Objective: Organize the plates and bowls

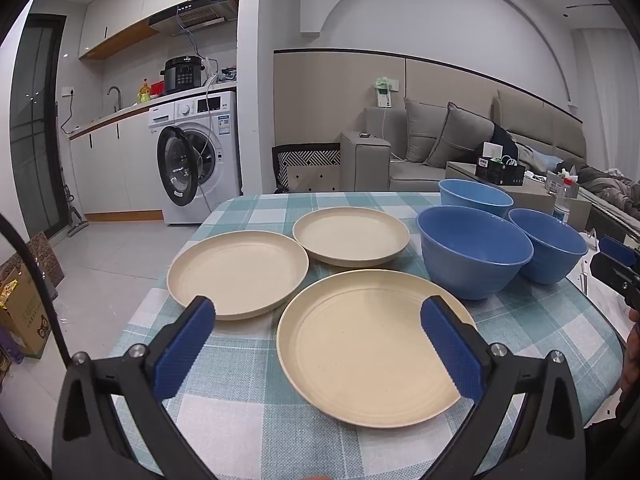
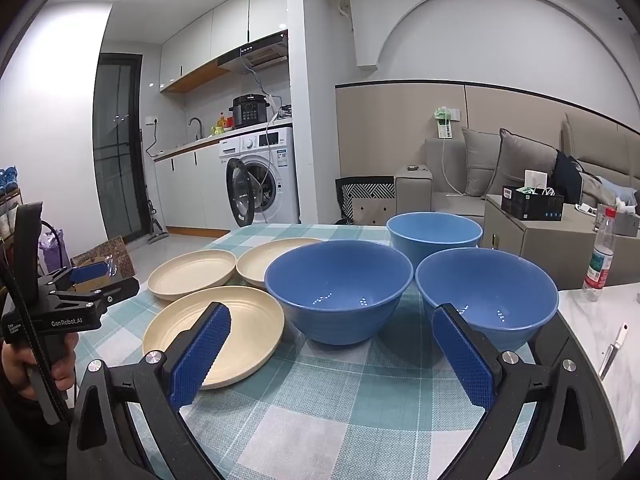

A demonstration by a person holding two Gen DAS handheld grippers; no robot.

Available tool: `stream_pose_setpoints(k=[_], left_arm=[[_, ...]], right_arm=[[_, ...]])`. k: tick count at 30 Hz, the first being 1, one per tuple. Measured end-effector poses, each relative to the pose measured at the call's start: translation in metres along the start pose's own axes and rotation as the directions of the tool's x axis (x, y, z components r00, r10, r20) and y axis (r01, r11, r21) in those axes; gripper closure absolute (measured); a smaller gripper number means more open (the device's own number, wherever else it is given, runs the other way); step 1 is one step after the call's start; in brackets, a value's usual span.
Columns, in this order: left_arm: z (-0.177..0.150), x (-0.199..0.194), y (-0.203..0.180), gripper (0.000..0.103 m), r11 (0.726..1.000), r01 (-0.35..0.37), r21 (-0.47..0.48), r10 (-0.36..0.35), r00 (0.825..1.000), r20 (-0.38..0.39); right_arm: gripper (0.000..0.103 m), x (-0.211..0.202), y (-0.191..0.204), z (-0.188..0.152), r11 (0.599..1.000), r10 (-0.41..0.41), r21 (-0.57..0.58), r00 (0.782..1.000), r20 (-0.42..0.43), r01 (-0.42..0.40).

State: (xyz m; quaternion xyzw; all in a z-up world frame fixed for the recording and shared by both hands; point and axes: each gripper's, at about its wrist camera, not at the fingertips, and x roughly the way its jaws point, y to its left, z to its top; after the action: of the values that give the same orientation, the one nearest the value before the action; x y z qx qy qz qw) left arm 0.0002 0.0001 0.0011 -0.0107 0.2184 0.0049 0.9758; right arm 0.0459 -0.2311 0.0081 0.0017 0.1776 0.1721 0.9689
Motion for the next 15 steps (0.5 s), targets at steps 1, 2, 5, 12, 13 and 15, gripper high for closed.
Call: stream_pose_setpoints(k=[1,2,5,12,13,15], left_arm=[[0.0002,0.0001,-0.0001,0.000,1.000,0.001,0.000,-0.001,1.000,0.000],[0.0001,0.0001,-0.0002,0.000,1.000,0.000,0.001,0.000,1.000,-0.001],[-0.0001,-0.0011,-0.0004,0.000,1.000,0.001,0.001,-0.001,1.000,-0.003],[0.0008,-0.0009,-0.0010,0.000,1.000,0.000,0.001,0.000,1.000,-0.003],[0.0006,-0.0010,-0.0007,0.000,1.000,0.001,0.000,-0.001,1.000,-0.003],[0.0010,-0.0013,-0.0010,0.000,1.000,-0.001,-0.001,0.001,1.000,-0.002]], right_arm=[[0.000,0.0001,0.0000,0.0000,1.000,0.000,0.000,1.000,-0.001,0.000],[0.000,0.0000,0.0000,0.0000,1.000,0.000,0.000,1.000,0.000,0.000],[0.000,-0.0009,-0.0003,0.0002,1.000,-0.003,0.001,1.000,0.007,0.003],[0.000,-0.0027,0.0019,0.0007,1.000,-0.001,0.003,1.000,0.014,0.001],[0.000,-0.0029,0.0019,0.0007,1.000,-0.001,0.003,1.000,0.019,0.001],[0.000,-0.0069,-0.0007,0.0022,1.000,-0.001,0.002,1.000,0.021,0.000]])
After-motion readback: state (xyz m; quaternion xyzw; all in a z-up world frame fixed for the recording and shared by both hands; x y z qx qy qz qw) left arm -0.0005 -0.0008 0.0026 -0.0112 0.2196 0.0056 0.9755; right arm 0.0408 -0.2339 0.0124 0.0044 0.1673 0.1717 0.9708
